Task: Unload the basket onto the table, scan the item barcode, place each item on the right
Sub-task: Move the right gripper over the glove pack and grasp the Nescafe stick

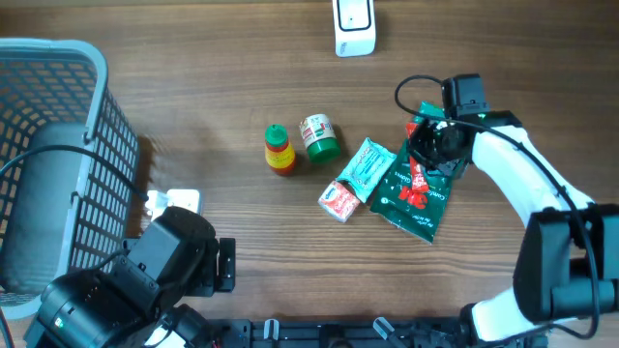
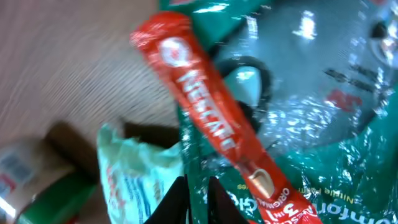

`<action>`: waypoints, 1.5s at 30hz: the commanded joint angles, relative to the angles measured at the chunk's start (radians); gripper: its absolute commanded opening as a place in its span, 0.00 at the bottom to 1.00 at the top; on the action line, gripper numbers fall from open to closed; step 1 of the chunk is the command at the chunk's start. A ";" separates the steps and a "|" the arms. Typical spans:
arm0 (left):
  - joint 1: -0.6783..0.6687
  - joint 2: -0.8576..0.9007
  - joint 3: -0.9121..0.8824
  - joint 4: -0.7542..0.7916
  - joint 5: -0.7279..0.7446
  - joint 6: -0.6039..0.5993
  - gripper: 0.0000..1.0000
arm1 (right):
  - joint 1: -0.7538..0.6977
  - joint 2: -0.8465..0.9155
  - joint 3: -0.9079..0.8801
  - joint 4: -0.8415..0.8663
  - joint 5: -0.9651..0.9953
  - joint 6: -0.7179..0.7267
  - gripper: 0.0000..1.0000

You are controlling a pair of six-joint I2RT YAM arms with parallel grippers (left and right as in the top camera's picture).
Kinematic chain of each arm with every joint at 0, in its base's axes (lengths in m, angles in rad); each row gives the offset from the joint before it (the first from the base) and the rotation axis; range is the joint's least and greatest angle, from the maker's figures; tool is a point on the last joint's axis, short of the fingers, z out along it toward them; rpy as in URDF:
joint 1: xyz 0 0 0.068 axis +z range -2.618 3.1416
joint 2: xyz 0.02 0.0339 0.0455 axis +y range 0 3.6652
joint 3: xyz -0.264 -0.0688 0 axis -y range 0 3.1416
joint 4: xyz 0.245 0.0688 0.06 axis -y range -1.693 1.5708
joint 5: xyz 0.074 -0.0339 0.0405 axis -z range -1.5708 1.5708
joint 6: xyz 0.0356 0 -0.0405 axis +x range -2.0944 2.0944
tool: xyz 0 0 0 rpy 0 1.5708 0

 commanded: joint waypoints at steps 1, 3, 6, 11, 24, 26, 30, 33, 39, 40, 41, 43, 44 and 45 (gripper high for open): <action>-0.003 -0.004 -0.005 0.002 -0.009 -0.021 1.00 | 0.003 0.040 0.018 0.001 0.088 0.202 0.11; -0.003 -0.004 -0.005 0.002 -0.009 -0.021 1.00 | 0.003 0.050 0.018 0.002 0.104 0.251 0.10; -0.003 -0.004 -0.005 0.002 -0.009 -0.021 1.00 | 0.003 0.064 0.018 0.003 0.143 0.315 0.10; -0.003 -0.004 -0.005 0.002 -0.009 -0.021 1.00 | 0.008 0.078 0.017 0.003 0.154 0.347 0.15; -0.003 -0.004 -0.005 0.002 -0.009 -0.021 1.00 | -0.003 -0.004 0.097 -0.033 0.135 0.294 0.04; -0.003 -0.004 -0.005 0.002 -0.009 -0.021 1.00 | -0.003 -0.003 0.096 -0.035 0.132 0.294 0.05; -0.003 -0.004 -0.005 0.002 -0.009 -0.021 1.00 | 0.017 0.022 0.069 -0.028 0.147 0.322 0.05; -0.003 -0.004 -0.005 0.002 -0.009 -0.021 1.00 | 0.042 0.050 0.063 -0.006 0.151 0.330 0.05; -0.003 -0.004 -0.005 0.003 -0.009 -0.021 1.00 | 0.060 0.131 0.056 -0.002 0.223 0.379 0.05; -0.003 -0.004 -0.005 0.002 -0.009 -0.021 1.00 | 0.060 0.143 0.056 -0.002 0.229 0.383 0.05; -0.003 -0.004 -0.005 0.002 -0.009 -0.021 1.00 | 0.060 0.151 0.056 -0.002 0.229 0.385 0.05; -0.003 -0.004 -0.005 0.002 -0.009 -0.021 1.00 | 0.060 0.163 0.056 -0.002 0.232 0.385 0.05; -0.003 -0.004 -0.005 0.002 -0.009 -0.021 1.00 | 0.060 0.167 0.056 -0.002 0.238 0.384 0.05; -0.003 -0.004 -0.005 0.003 -0.009 -0.021 1.00 | 0.060 0.167 0.056 -0.002 0.241 0.384 0.05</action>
